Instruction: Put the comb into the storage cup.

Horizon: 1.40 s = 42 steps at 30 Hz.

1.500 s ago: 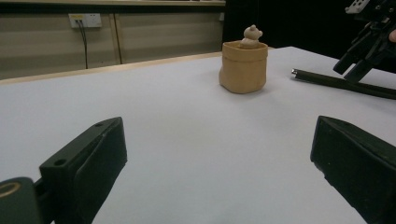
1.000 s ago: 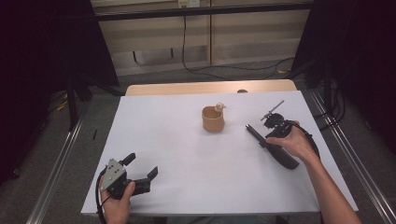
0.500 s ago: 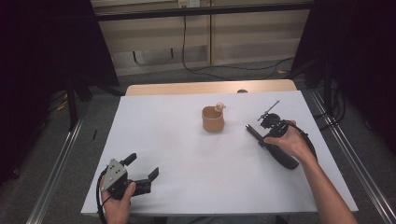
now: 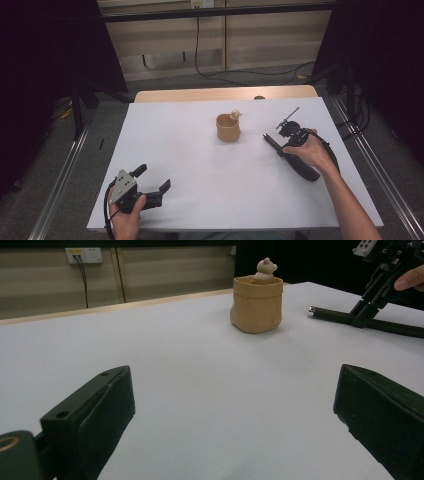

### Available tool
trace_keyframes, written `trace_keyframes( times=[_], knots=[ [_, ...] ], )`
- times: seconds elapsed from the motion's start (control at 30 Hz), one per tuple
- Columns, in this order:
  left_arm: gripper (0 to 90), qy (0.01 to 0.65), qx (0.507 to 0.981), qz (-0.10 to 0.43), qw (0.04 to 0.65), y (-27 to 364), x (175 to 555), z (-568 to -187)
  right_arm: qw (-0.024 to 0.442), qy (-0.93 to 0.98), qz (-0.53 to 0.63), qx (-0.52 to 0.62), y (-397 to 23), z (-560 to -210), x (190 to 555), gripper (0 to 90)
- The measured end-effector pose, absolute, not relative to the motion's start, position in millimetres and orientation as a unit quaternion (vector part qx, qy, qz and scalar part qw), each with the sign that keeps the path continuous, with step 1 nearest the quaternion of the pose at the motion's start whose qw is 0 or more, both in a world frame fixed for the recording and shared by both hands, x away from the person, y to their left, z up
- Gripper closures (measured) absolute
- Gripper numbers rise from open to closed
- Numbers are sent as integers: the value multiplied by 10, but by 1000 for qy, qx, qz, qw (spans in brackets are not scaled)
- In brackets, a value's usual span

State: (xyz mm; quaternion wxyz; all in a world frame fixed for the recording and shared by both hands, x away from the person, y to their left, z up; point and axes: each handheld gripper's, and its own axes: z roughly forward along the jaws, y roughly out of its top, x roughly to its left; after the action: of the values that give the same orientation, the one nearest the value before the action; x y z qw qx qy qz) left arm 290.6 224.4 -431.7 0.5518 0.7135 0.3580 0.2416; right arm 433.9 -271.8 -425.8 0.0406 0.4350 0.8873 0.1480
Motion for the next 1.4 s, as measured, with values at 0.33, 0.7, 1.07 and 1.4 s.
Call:
trace_keyframes(
  times=[0.33, 0.7, 1.07, 1.4],
  knots=[
    [31, 354, 714, 243, 553, 2248, 2909, -4313, 42, 885, 144, 441, -2710, -4254, 4348, 727],
    [31, 357, 713, 242, 553, 2259, 2913, -4315, 40, 882, 145, 446, -2715, -4222, 4342, 730],
    [31, 357, 715, 241, 551, 2249, 2916, -4318, 55, 871, 199, 446, -2849, -4015, 4254, 730],
    [31, 357, 713, 243, 552, 2258, 2916, -4316, 80, 864, 228, 443, -2886, -3899, 4165, 730]
  ],
)
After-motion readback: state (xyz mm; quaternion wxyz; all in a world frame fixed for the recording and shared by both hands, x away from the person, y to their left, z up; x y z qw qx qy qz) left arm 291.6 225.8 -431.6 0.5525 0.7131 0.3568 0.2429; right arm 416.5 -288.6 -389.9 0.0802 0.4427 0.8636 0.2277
